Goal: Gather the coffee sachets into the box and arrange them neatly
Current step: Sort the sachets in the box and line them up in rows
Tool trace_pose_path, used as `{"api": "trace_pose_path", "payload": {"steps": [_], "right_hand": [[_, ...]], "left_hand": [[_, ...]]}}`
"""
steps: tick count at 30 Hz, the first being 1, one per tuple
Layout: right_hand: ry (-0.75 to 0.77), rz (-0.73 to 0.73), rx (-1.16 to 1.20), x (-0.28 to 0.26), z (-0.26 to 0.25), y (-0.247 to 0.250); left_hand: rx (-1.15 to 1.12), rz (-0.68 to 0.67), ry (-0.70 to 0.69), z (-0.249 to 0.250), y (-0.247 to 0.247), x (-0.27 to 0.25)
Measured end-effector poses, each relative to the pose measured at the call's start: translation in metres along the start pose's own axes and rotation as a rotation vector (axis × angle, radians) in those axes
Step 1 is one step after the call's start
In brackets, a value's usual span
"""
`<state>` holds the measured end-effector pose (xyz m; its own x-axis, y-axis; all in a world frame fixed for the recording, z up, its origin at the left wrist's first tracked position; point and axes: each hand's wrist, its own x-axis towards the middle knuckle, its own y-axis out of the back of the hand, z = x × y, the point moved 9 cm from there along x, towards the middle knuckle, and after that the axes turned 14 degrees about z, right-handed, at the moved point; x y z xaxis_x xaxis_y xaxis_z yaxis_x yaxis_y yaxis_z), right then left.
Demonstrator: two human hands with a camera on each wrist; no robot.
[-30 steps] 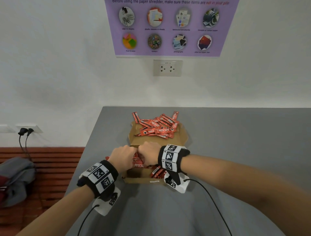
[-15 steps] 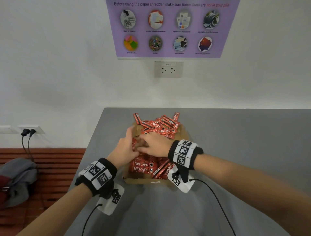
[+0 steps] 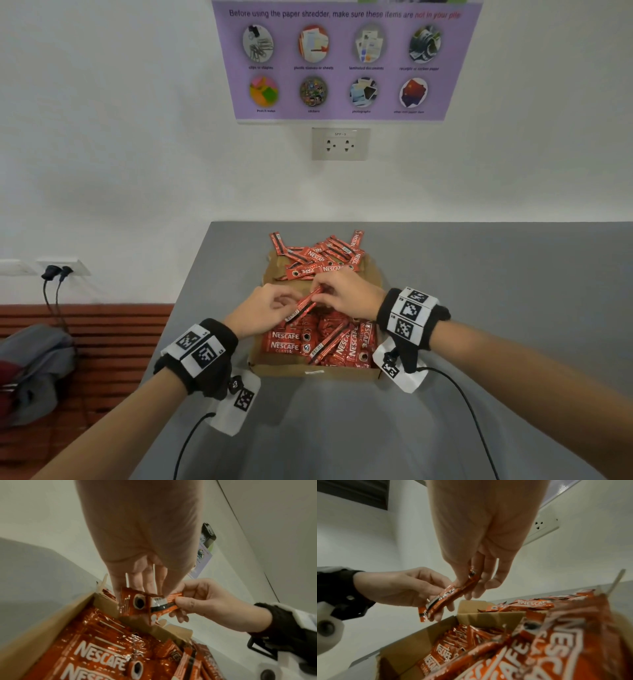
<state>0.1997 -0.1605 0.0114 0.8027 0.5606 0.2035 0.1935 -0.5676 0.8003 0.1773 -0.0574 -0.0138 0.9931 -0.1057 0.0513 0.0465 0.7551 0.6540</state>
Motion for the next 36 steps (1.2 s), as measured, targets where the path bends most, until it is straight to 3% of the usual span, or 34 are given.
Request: {"api": "trace_pose_path", "payload": {"steps": [6, 12, 18, 21, 24, 27, 32, 36], "right_hand": [[-0.051, 0.007, -0.007, 0.002, 0.006, -0.003], [-0.082, 0.142, 0.017, 0.014, 0.011, 0.005], [-0.084, 0.065, -0.041, 0.021, 0.01, -0.005], [-0.122, 0.146, -0.004, 0.022, 0.011, 0.002], [-0.12, 0.227, 0.042, 0.02, 0.009, 0.013], [-0.114, 0.283, 0.092, 0.016, 0.005, 0.025], [0.029, 0.4, 0.196, 0.003, -0.012, 0.043], [0.101, 0.401, 0.242, -0.003, -0.012, 0.04]], "left_hand": [[0.125, 0.099, -0.083, 0.006, 0.005, 0.01], [0.038, 0.242, -0.066, 0.001, 0.013, 0.02], [0.04, 0.181, -0.057, 0.001, 0.009, 0.033], [0.054, 0.214, -0.071, 0.007, 0.015, 0.034], [0.062, 0.143, -0.058, 0.005, 0.013, 0.03], [0.027, 0.056, 0.01, 0.0, 0.008, 0.023], [-0.292, 0.088, 0.273, -0.014, 0.015, 0.014], [-0.219, 0.025, 0.256, -0.009, 0.012, 0.012]]}}
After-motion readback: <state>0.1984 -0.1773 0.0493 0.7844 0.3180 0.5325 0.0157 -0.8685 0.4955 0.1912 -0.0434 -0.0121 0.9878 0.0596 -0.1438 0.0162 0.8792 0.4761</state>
